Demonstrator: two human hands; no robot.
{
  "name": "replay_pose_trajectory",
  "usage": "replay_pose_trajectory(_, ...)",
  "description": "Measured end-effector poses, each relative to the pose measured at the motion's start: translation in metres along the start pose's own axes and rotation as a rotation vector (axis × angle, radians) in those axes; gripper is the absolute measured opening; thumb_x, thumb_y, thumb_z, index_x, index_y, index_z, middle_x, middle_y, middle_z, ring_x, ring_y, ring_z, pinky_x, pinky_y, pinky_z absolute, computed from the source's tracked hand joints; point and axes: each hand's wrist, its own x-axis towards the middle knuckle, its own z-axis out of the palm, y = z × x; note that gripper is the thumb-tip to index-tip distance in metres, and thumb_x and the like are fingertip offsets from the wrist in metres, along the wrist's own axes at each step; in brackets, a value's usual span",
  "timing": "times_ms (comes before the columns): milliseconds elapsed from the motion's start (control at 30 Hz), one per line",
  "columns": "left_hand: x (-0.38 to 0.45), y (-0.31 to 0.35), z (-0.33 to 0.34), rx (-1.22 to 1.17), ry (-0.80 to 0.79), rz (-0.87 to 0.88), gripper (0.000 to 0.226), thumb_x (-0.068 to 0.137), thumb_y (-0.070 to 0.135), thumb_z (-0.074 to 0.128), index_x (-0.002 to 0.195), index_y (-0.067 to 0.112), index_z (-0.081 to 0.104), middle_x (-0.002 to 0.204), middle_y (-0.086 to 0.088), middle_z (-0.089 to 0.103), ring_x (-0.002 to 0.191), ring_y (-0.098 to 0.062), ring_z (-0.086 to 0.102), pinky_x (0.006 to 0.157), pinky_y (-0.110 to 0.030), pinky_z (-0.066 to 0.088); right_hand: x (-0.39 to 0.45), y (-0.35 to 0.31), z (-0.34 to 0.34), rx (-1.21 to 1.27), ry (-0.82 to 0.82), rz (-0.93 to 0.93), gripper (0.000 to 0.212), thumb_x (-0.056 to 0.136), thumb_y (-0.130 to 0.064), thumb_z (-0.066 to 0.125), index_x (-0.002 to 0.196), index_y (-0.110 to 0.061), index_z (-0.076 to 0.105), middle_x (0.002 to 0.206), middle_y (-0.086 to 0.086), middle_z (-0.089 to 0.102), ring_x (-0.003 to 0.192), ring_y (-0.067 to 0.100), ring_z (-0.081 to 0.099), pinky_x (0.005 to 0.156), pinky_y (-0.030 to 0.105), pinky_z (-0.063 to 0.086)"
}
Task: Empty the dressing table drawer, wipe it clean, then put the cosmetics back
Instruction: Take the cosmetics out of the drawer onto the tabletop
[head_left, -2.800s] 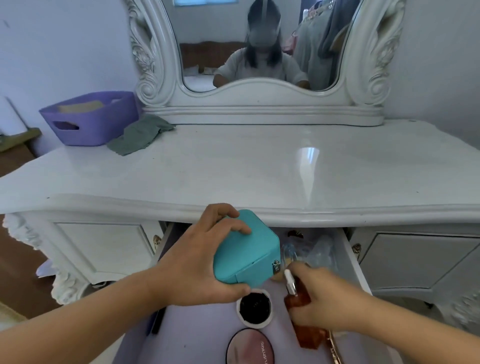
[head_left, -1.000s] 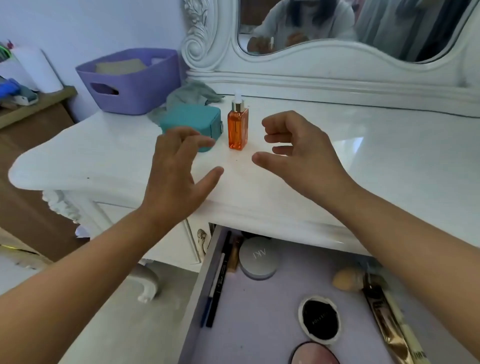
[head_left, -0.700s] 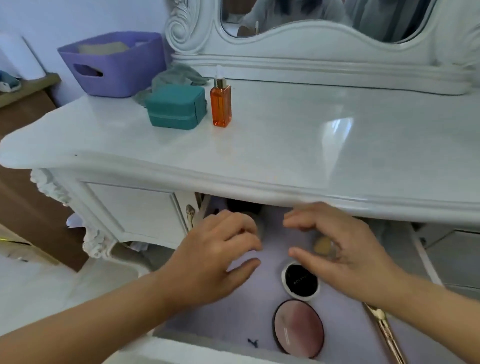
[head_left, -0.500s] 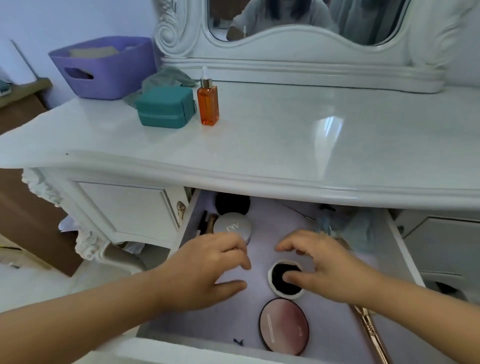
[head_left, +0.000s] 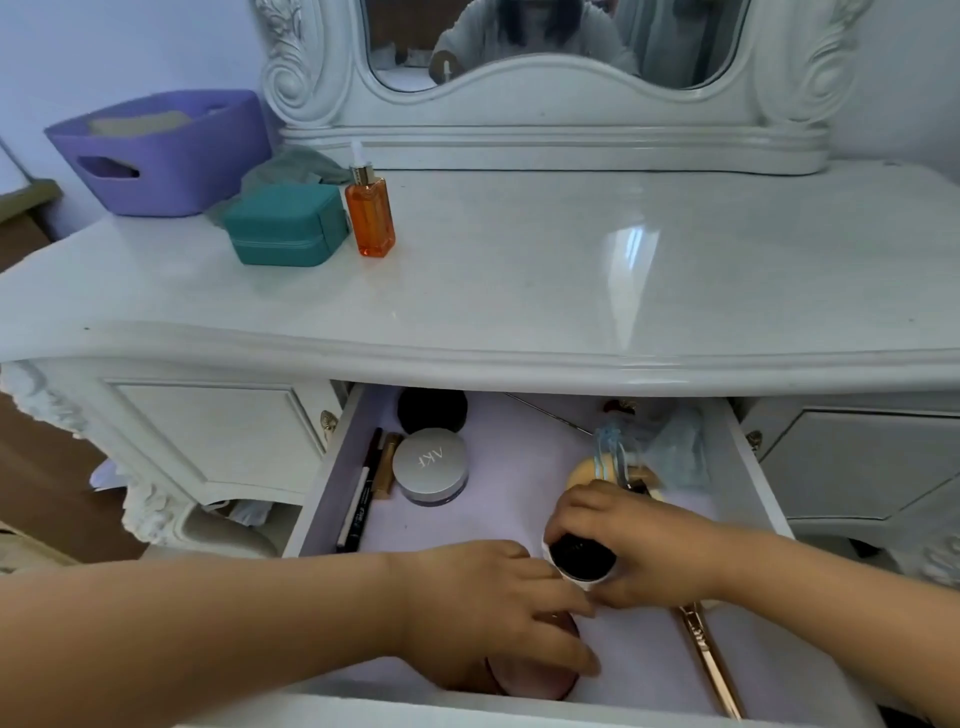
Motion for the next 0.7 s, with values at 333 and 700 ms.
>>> replay_pose_trajectory(333,0.004,-0.014,-0.008,-0.174,0.045,-0.154,0.07,0.069,0.026,0.074,0.133,0.022,0.046,0.124,-0.009,0.048,0.107,-0.028,0.043,0.089,-0.031,0.041,-0.03,0.0,-0.034,0.171,0.174,0.042,0.049,0.07,-0.039,0.068,0.115,-0.035,0.05,0.116,-0.016,0.05,0.112,0.002,0.046,0.095,0.021,0.041)
replay_pose_trajectory(700,-0.058,-0.02,-0.077,-0.136,0.632,-0.598,0.067,0.065,0.051,0.065,0.129,0.04,0.047,0.117,0.021,0.046,0.113,-0.001,0.041,0.094,-0.012,0.033,-0.01,-0.032,-0.104,0.259,0.493,-0.011,0.047,0.067,-0.038,0.068,0.11,-0.043,0.05,0.113,-0.027,0.052,0.11,-0.001,0.05,0.089,0.009,0.039)
